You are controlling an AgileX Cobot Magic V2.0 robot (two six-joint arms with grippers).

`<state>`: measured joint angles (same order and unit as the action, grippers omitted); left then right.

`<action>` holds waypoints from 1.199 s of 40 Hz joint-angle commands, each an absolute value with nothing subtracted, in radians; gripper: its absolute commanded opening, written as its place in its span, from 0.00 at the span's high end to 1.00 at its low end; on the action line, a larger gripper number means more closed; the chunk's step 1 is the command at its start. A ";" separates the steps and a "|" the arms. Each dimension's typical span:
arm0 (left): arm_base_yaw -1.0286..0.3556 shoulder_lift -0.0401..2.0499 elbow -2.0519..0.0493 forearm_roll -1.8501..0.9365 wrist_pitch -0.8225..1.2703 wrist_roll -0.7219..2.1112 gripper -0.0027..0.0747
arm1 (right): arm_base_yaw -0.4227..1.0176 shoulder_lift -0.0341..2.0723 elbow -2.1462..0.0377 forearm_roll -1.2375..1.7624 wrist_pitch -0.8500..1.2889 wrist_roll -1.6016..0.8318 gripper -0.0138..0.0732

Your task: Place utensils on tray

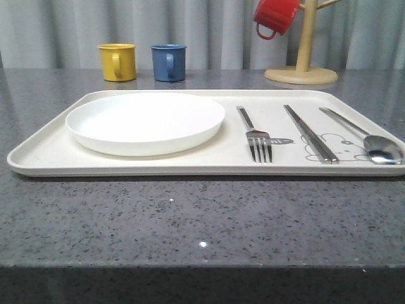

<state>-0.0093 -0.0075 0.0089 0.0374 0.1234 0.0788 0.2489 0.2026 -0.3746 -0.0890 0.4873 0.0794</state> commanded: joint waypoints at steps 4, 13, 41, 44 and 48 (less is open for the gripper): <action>-0.008 -0.018 0.007 0.028 0.034 0.068 0.99 | 0.249 0.211 -0.399 -0.104 0.406 0.073 0.98; -0.008 -0.018 0.007 0.028 0.034 0.068 0.99 | 0.249 0.211 -0.399 -0.104 0.406 0.073 0.98; -0.008 -0.018 0.007 0.028 0.034 0.068 0.99 | 0.050 0.063 -0.012 0.028 0.000 0.073 0.98; -0.008 -0.018 0.007 0.028 0.034 0.068 0.99 | 0.034 0.031 0.029 0.033 0.000 0.073 0.98; -0.008 -0.018 0.007 0.028 0.034 0.068 0.99 | 0.032 -0.016 0.027 0.033 0.084 0.071 0.98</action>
